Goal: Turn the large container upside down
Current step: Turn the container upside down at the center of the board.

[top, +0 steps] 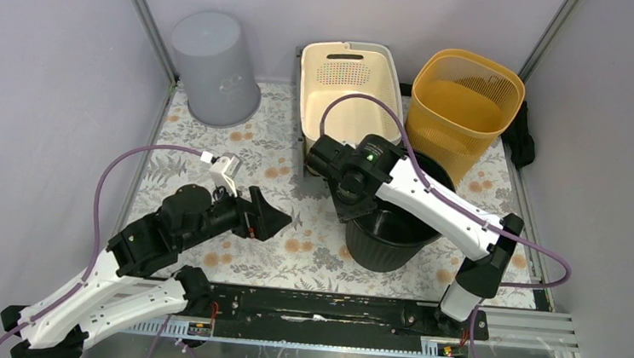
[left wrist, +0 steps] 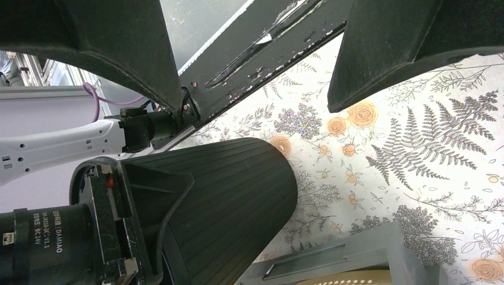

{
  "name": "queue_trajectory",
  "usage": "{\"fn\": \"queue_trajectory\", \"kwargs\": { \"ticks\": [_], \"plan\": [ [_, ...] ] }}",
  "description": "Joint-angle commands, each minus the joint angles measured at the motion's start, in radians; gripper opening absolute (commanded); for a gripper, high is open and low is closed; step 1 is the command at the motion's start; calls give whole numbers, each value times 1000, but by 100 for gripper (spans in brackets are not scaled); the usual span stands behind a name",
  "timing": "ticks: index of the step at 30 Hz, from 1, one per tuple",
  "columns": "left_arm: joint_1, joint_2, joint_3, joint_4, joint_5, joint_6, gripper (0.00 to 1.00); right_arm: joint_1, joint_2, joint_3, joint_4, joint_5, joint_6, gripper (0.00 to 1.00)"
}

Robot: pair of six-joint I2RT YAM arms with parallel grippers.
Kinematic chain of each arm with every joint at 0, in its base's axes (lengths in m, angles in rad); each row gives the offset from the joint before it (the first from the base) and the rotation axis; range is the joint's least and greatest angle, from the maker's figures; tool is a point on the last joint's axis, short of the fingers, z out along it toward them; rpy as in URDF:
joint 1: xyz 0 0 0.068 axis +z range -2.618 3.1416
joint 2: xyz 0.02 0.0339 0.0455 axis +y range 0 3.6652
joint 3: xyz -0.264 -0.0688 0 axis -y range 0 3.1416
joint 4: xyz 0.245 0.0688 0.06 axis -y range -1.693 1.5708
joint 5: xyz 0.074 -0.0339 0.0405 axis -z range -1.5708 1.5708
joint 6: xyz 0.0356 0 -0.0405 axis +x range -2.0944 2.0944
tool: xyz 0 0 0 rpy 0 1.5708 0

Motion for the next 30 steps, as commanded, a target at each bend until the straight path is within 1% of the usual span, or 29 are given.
{"fn": "queue_trajectory", "kwargs": {
  "ticks": [1,3,5,12,15,17,22,26,30],
  "plan": [
    [-1,-19,3,19,-6,-10,100,6,-45,-11,-14,1,11,20],
    [-2,-14,14,14,-14,-2,100,6,-45,1,-11,-3,8,9],
    [-1,1,39,-1,-27,16,100,6,-43,31,-13,-8,8,1],
    [-1,69,209,-69,-36,77,100,6,-41,226,-4,-88,9,0],
    [-1,80,290,-82,-29,81,100,8,-45,275,70,-186,20,0],
    [-2,92,344,-92,-18,83,100,9,-84,283,136,-246,32,0],
    [-2,102,471,-108,7,83,100,9,-109,244,295,-332,71,0],
    [-1,104,550,-105,40,63,100,9,-140,121,527,-398,125,0],
    [-2,101,595,-100,45,47,100,9,-165,-10,765,-455,195,0]
  ]
}}
